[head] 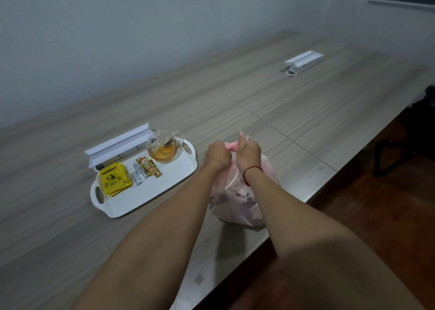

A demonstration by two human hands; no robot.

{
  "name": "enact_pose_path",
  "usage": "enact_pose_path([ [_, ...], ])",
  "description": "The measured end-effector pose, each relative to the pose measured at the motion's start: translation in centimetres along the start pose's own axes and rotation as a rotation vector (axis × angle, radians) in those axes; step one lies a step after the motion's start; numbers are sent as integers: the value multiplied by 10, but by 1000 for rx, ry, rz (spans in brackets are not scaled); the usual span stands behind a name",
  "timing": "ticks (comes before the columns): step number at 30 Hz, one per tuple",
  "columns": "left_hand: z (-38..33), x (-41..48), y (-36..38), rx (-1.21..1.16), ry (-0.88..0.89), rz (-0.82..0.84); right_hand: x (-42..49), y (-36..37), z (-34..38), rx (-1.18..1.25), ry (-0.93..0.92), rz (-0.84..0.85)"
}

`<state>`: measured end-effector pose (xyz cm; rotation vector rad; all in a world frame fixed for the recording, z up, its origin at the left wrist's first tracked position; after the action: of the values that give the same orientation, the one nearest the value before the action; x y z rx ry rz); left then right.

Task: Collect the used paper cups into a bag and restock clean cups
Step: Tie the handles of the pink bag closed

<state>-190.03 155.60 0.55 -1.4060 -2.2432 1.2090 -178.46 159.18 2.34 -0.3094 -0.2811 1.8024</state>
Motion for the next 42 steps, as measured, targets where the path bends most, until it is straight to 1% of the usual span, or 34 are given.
enact_pose_path([
  [2,-1,-1,-1,42,0,14,-4,1,0,-13,-2,-16],
  [4,-2,1,-3,-10,28,50,-6,2,-6,-3,-2,-29],
  [7,-9,-5,-4,-212,88,196,-7,-5,-9,-20,13,-73],
  [13,-7,-16,1,-291,67,504,-5,-5,-6,-18,4,-83],
  [15,-8,-18,1,-276,75,538,-7,-8,-3,-19,-11,-83],
  [18,-12,-22,-2,-237,89,508,-10,-9,-2,-17,-24,-50],
  [21,-9,-28,6,-318,40,567,-12,-10,-7,-31,-14,-34],
  [24,-3,-35,12,-590,-103,666,-13,-15,-13,-41,-8,-34],
  [26,7,-31,11,-685,-174,642,-14,-16,-17,-52,-3,-27],
  [28,15,-29,8,-673,-172,617,-15,-15,-19,-59,-18,-30],
  [31,20,-29,6,-682,-159,628,-17,-17,-21,-111,-18,-21],
  [32,19,-29,3,-624,-130,617,-17,-18,-22,-173,-24,-19],
  [34,18,-29,-7,-406,-75,567,-21,-22,-20,-333,-60,-65],
  [36,21,-22,-24,-135,-35,429,-27,-29,-16,-454,-119,-135],
  [38,32,-15,-43,43,-31,295,-33,-39,-19,-521,-137,-174],
  [40,55,-7,-57,59,-63,199,-36,-54,-32,-559,-93,-183],
  [42,77,-3,-64,27,-110,142,-38,-65,-46,-567,-17,-190],
])
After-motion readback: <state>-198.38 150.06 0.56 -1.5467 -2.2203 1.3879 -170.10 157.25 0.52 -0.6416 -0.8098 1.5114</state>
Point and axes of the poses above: each hand's wrist, its own x-axis towards the middle knuckle, its own y-axis out of the palm, z = x × y, the point moved 8 cm from there along x, towards the middle knuckle, and after that the axes turned 5 degrees about z, right-handed, at the moved point
